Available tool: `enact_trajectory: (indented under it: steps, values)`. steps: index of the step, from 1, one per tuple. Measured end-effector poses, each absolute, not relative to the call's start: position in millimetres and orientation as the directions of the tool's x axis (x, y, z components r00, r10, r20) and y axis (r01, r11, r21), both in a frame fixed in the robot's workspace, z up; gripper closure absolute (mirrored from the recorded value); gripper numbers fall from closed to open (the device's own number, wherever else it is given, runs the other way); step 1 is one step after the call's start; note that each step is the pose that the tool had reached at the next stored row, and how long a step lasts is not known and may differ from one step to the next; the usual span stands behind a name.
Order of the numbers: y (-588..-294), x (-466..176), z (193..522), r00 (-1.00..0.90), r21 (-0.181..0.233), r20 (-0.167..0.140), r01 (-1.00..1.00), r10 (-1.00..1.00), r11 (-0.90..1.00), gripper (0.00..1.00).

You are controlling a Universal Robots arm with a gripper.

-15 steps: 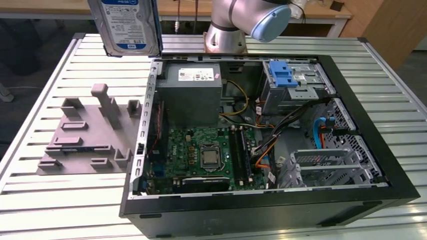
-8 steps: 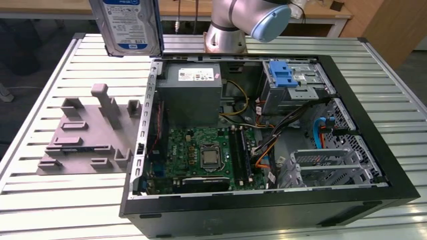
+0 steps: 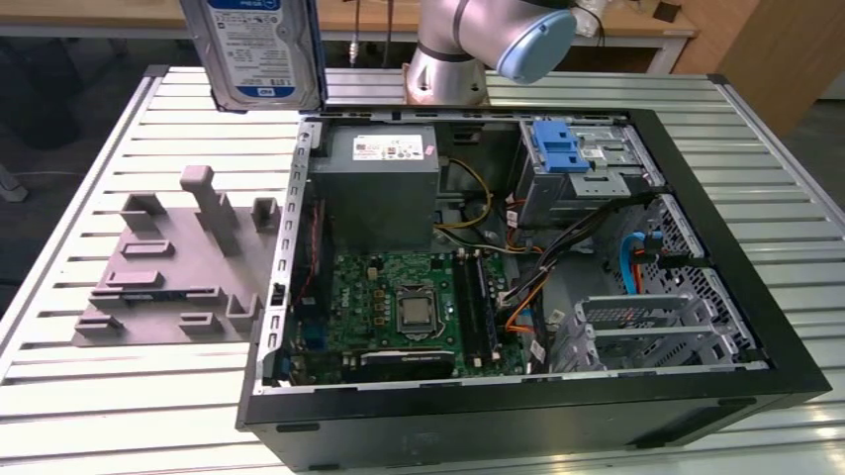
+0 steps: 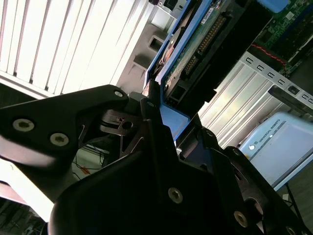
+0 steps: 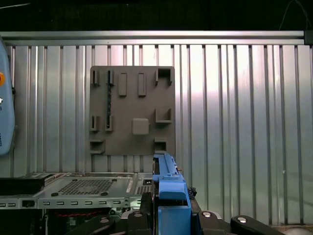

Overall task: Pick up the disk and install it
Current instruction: 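Pick up the disk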

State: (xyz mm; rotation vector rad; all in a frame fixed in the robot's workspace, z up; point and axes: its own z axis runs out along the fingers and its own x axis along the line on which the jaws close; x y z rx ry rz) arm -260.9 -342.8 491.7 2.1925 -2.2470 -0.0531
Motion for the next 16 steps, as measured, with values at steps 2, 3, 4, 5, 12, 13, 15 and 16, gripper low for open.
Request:
enact_trajectory:
  steps: [2,3,4,5,12,13,15,16]
  values:
    - [-342.9,-260.2,491.7,-0.025,0.025,-0.022,-0.999,-0.999,0.024,0.64]
    - [-342.8,-259.8,491.7,-0.025,0.026,-0.022,-0.999,-0.999,0.024,0.64]
    - [-342.8,-259.5,491.7,-0.025,0.025,-0.022,-0.999,-0.999,0.024,0.64]
    - [-342.8,-259.1,491.7,-0.025,0.025,-0.022,-0.999,-0.999,0.024,0.64]
    - [-346.8,-258.4,491.6,-0.025,0.025,-0.022,-0.999,-0.999,0.024,0.64]
    - [-346.8,-258.4,491.7,-0.025,0.025,-0.022,-0.999,-0.999,0.024,0.64]
    - [-346.9,-258.4,491.7,-0.025,0.025,-0.022,-0.999,-0.999,0.024,0.64]
    - [-346.9,-258.3,491.7,-0.025,0.025,-0.022,-0.999,-0.999,0.024,0.64]
